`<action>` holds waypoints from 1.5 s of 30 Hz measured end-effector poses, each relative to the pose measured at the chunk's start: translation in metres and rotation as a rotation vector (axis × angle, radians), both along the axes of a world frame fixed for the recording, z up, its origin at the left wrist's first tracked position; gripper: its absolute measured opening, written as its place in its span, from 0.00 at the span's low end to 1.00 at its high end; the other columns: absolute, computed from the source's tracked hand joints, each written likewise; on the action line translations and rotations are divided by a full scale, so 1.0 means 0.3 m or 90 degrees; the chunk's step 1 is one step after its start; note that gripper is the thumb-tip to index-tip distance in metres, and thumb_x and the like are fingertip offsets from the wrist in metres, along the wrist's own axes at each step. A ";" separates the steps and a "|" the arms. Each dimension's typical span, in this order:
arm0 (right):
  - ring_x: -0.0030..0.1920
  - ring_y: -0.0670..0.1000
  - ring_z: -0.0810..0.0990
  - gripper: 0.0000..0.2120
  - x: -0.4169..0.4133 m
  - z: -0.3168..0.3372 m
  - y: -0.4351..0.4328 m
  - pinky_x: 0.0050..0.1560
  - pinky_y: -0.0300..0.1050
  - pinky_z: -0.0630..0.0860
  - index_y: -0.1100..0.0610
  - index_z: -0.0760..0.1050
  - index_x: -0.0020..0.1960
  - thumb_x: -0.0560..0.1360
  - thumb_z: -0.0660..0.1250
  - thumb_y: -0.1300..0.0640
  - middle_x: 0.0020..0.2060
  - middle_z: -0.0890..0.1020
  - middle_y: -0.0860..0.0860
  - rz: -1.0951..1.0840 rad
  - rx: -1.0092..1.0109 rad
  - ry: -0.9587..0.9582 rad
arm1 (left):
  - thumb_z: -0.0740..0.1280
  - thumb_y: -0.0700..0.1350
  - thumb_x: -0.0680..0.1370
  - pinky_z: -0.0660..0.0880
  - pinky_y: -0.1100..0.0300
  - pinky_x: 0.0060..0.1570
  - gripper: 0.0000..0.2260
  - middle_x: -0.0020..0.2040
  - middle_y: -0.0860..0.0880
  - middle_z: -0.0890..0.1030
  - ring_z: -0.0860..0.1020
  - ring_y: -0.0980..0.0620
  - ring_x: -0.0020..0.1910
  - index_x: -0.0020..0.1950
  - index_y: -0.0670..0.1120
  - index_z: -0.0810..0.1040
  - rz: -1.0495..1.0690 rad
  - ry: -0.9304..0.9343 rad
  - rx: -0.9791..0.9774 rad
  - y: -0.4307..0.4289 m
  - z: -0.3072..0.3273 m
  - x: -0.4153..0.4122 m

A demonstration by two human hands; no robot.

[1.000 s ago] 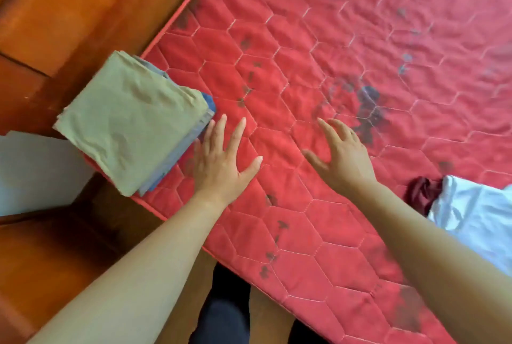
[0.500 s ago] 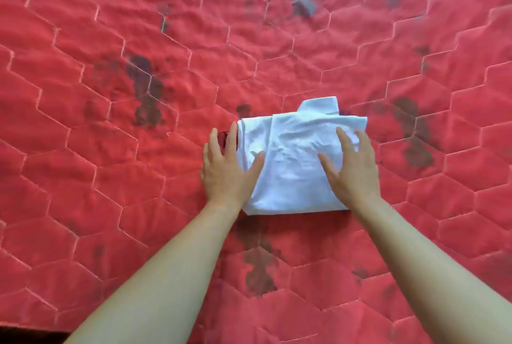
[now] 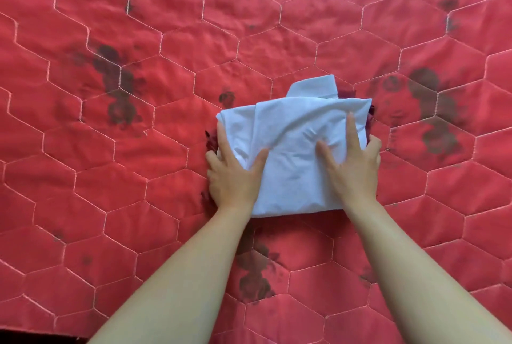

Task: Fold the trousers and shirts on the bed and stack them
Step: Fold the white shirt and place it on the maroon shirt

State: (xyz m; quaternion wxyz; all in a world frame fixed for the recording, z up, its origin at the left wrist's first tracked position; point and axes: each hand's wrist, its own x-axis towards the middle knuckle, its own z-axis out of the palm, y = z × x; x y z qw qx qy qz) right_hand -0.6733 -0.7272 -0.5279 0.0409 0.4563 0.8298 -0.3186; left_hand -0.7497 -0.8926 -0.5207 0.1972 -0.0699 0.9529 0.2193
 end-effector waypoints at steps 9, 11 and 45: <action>0.58 0.61 0.73 0.35 0.004 -0.008 -0.055 0.53 0.49 0.67 0.38 0.51 0.74 0.73 0.65 0.41 0.61 0.70 0.57 0.005 -0.027 0.028 | 0.64 0.64 0.72 0.72 0.49 0.46 0.39 0.57 0.41 0.80 0.79 0.36 0.50 0.76 0.55 0.48 -0.009 0.026 0.048 -0.037 -0.030 -0.014; 0.62 0.59 0.72 0.34 0.007 -0.009 -0.070 0.57 0.49 0.67 0.42 0.54 0.75 0.73 0.66 0.43 0.65 0.72 0.57 0.009 -0.017 0.049 | 0.66 0.62 0.73 0.72 0.49 0.48 0.38 0.59 0.42 0.79 0.78 0.37 0.52 0.76 0.56 0.49 0.003 0.018 0.108 -0.055 -0.035 -0.019; 0.55 0.46 0.74 0.30 -1.060 0.626 -2.333 0.49 0.41 0.66 0.30 0.54 0.68 0.71 0.64 0.41 0.56 0.76 0.41 0.697 -0.145 0.251 | 0.68 0.61 0.72 0.58 0.71 0.48 0.36 0.72 0.56 0.66 0.67 0.54 0.64 0.75 0.57 0.54 0.629 0.380 0.170 -2.310 0.639 -0.421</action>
